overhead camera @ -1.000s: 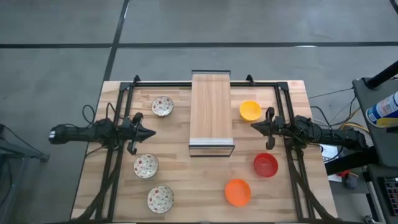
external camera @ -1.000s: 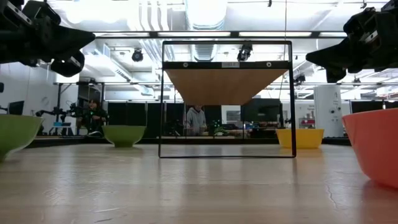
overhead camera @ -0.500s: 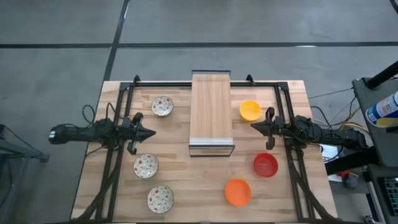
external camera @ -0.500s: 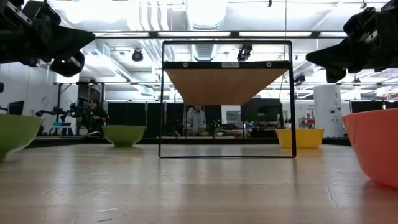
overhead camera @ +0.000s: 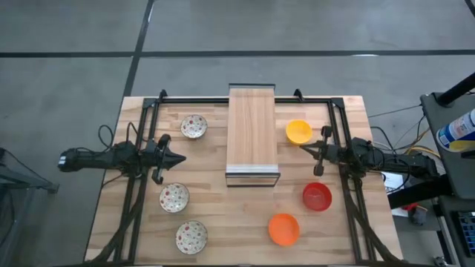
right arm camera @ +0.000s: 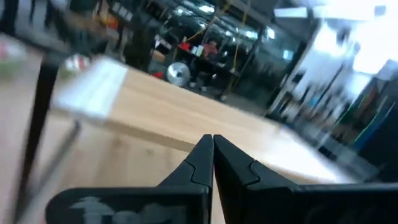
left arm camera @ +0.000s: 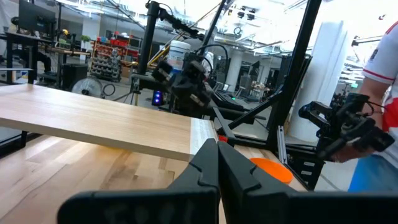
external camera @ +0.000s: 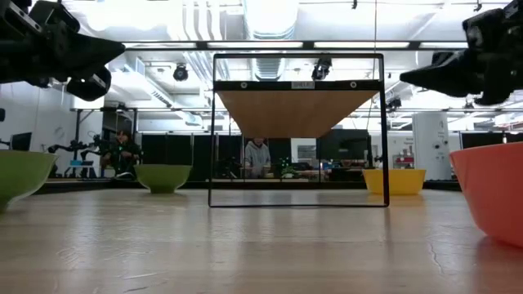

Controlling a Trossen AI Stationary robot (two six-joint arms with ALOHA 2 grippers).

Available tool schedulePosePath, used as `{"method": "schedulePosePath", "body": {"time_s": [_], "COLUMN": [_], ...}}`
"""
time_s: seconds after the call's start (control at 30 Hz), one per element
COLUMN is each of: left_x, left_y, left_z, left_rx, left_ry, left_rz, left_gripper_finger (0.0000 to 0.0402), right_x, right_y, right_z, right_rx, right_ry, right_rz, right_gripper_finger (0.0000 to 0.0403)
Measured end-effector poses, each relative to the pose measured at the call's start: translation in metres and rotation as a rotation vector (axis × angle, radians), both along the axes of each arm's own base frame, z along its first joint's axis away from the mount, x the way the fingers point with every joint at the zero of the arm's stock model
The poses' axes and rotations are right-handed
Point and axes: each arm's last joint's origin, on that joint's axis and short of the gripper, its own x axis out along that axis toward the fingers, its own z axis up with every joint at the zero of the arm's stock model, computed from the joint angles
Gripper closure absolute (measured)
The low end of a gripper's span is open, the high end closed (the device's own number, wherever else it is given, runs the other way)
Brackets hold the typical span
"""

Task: Pick & Place Mini bowls
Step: Put the top white patterned bowl on the shelf

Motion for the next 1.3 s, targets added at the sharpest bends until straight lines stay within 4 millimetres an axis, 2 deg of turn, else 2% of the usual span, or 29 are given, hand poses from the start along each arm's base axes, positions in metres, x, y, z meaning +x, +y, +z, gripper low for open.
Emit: {"method": "schedulePosePath", "body": {"time_s": [0.17, 0.27, 0.37, 0.43, 0.47, 0.53, 0.63, 0.7, 0.77, 0.93, 1.2, 1.3], "left_x": [0.000, 0.000, 0.000, 0.000, 0.000, 0.000, 0.000, 0.000, 0.000, 0.000, 0.000, 0.000], "left_y": [0.000, 0.000, 0.000, 0.000, 0.000, 0.000, 0.000, 0.000, 0.000, 0.000, 0.000, 0.000], "left_z": [0.000, 0.000, 0.000, 0.000, 0.000, 0.000, 0.000, 0.000, 0.000, 0.000, 0.000, 0.000], "left_rx": [0.000, 0.000, 0.000, 0.000, 0.000, 0.000, 0.000, 0.000, 0.000, 0.000, 0.000, 0.002], "left_ry": [0.000, 0.000, 0.000, 0.000, 0.000, 0.000, 0.000, 0.001, 0.001, 0.001, 0.001, 0.001], "left_rz": [0.000, 0.000, 0.000, 0.000, 0.000, 0.000, 0.000, 0.000, 0.000, 0.000, 0.001, 0.001], "left_gripper_finger": [0.0402, 0.0402, 0.0402, 0.0402, 0.0402, 0.0402, 0.0402, 0.0402, 0.0402, 0.0402, 0.0402, 0.0402], "right_x": [0.000, 0.000, 0.001, 0.001, 0.001, 0.000, 0.000, 0.000, 0.000, -0.002, -0.002, -0.004], "right_y": [0.000, 0.003, 0.007, 0.007, 0.007, 0.007, 0.004, 0.002, 0.000, -0.004, -0.004, -0.002], "right_z": [0.000, 0.001, 0.002, 0.003, 0.005, 0.009, 0.009, 0.007, 0.008, 0.010, 0.015, 0.023], "right_rx": [-0.223, -0.217, -0.045, 0.090, 0.201, 0.535, 1.003, 1.222, 1.362, 1.550, 1.590, 1.570], "right_ry": [0.041, 0.024, -0.012, -0.038, -0.060, -0.129, -0.218, -0.274, -0.356, -0.520, -0.557, -0.568], "right_rz": [-0.004, 0.083, 0.225, 0.253, 0.260, 0.270, 0.191, 0.140, 0.090, 0.013, 0.073, 0.141], "right_gripper_finger": [0.0394, 0.0394, 0.0394, 0.0394, 0.0394, 0.0394, 0.0394, 0.0394, 0.0394, 0.0394, 0.0394, 0.0394]}}
